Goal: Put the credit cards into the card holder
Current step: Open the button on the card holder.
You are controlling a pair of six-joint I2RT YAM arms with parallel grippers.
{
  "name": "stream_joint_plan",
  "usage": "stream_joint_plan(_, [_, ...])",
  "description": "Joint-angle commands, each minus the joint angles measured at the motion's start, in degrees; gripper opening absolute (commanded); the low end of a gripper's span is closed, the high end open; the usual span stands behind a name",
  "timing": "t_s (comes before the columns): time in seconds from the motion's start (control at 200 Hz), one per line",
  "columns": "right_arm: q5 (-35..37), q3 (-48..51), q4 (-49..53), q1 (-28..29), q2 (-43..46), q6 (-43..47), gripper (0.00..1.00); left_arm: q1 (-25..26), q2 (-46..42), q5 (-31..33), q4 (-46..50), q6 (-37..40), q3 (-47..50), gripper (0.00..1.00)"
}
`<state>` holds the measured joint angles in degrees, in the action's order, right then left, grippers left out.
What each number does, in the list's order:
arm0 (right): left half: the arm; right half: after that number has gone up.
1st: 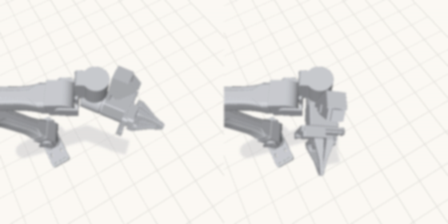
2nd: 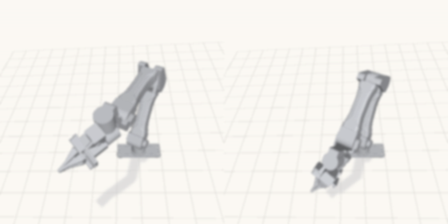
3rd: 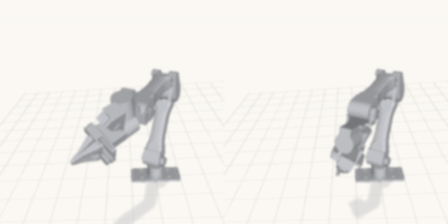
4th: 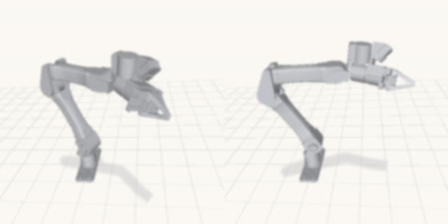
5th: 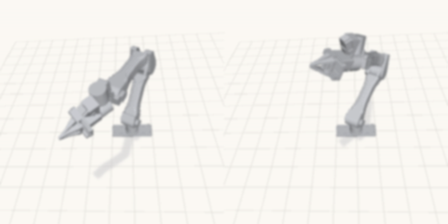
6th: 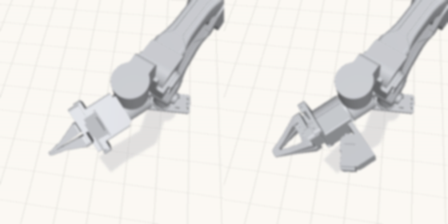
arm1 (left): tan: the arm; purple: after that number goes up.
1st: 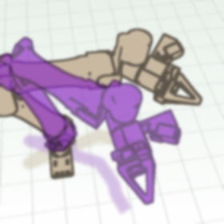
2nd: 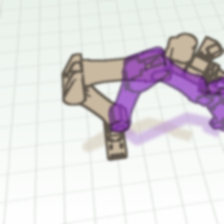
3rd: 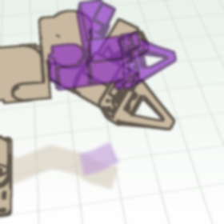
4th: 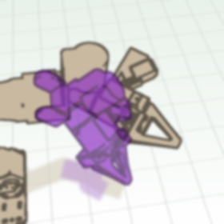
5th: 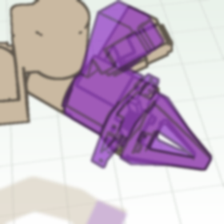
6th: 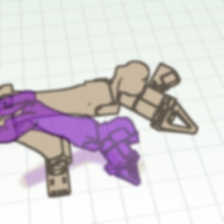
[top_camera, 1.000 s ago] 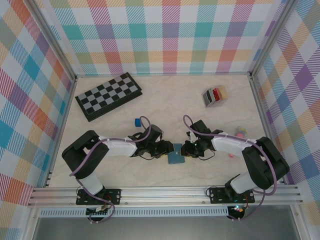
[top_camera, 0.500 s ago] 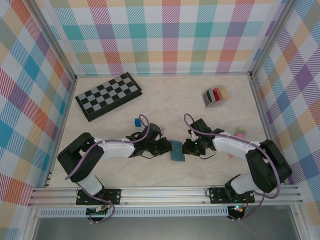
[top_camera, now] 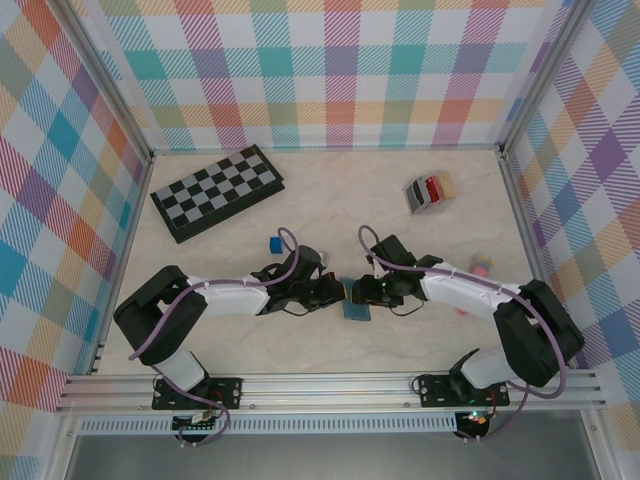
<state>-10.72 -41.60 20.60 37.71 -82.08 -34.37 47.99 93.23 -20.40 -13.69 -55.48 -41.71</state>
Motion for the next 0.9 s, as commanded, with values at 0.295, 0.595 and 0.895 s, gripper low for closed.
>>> stream_joint_plan(0.295, [4.7, -4.2, 1.0, 2.9, -5.2, -2.1, 0.55, 0.6, -0.9, -1.4, -1.8, 1.1, 0.0, 0.00])
stream_joint_plan(0.595, [20.5, -6.6, 12.5, 5.3, -8.4, -3.3, 0.29, 0.6, -3.3, 1.5, 1.8, 1.8, 1.1, 0.00])
stream_joint_plan(0.895, [22.8, -6.4, 13.9, 4.4, -6.4, -2.5, 0.19, 0.5, -3.6, 1.9, 2.5, 1.8, 2.9, 0.00])
